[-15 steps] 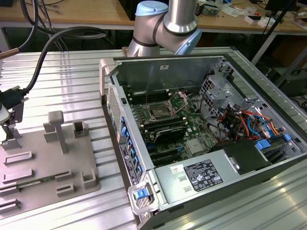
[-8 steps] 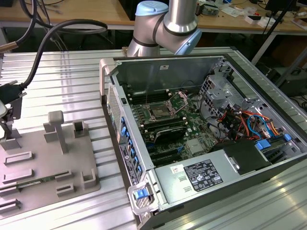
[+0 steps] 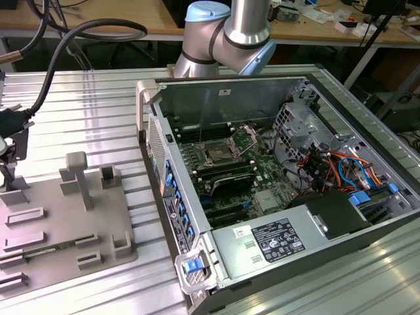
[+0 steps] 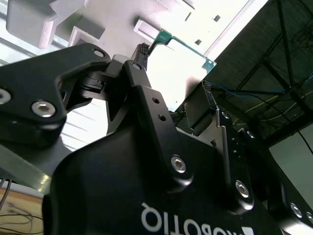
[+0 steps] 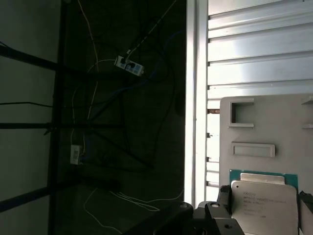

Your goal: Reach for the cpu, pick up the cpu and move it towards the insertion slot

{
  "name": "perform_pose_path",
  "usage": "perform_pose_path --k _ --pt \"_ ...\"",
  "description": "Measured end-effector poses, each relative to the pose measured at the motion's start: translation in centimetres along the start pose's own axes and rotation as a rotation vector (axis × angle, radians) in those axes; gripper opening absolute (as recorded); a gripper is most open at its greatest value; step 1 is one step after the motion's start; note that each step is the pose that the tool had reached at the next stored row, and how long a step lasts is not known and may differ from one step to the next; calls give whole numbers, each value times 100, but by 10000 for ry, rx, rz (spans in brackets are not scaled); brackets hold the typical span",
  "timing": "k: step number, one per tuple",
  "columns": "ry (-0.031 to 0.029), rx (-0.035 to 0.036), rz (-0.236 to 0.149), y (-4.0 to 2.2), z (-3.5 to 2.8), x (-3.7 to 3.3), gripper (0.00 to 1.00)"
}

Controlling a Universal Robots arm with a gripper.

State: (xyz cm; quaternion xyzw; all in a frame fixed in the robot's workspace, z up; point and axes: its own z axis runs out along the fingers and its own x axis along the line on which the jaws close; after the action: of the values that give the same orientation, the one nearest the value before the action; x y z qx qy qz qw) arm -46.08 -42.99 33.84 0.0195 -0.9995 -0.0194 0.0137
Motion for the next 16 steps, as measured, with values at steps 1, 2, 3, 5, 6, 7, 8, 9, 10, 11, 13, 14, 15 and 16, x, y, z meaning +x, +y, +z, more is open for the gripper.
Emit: perform_pose_path --k 1,2,3,5,6,7,8,9,10,11,13,14,15,16 --pt "-1 0 0 0 0 0 55" --pt "-1 0 0 0 -1 0 55" --pt "0 1 0 0 -1 0 55" --pt "2 1 0 0 -3 0 55" --pt "1 1 0 0 -3 0 55" --pt "1 1 0 0 -4 0 55" --pt "2 2 0 0 -7 0 55" --pt "3 2 0 0 -10 1 55" --pt "2 2 0 1 -19 0 55" --pt "1 2 0 1 -29 1 55" --pt "3 2 0 2 -47 1 55" --pt "2 1 0 2 -61 2 55" --pt "1 1 0 3 -76 2 55" --pt "0 0 0 3 -84 2 55"
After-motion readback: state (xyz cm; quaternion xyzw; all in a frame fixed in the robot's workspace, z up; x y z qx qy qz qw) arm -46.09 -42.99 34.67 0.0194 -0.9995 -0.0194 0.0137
